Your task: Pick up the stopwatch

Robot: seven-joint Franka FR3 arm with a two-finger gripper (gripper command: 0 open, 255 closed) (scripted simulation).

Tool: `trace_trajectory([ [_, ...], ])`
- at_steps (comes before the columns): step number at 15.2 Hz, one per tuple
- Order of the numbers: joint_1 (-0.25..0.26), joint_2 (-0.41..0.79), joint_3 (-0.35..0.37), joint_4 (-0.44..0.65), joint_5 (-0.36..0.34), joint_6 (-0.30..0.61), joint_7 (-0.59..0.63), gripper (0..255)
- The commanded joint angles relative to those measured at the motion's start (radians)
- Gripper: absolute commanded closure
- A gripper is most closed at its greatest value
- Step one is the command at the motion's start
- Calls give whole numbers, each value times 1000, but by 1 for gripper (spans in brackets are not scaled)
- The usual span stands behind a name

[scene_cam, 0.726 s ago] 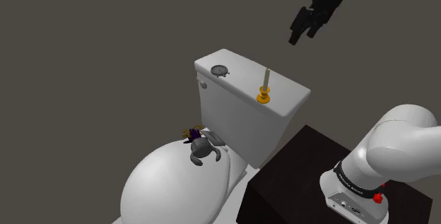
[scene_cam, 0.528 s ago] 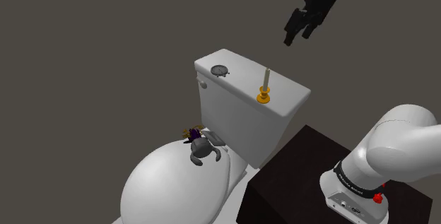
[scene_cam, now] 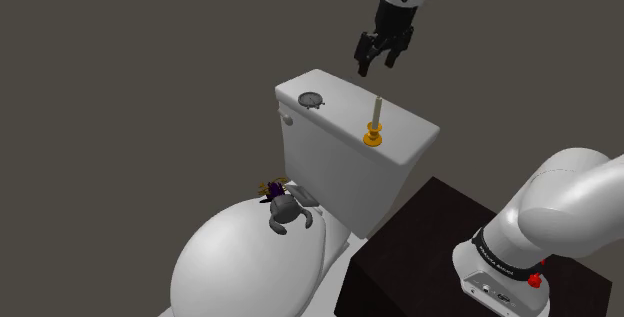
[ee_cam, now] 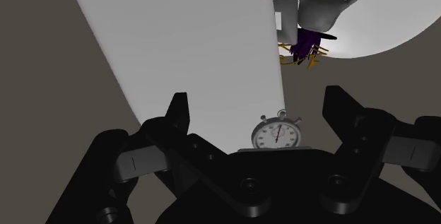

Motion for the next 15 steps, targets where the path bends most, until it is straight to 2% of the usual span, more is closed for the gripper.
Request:
trace_trajectory([
  [1,-2,75,11,34,0,25,22,0],
  [8,-4,356,44,190,-15,92,99,0],
  [15,8,647,58,409,-44,105,172,0],
])
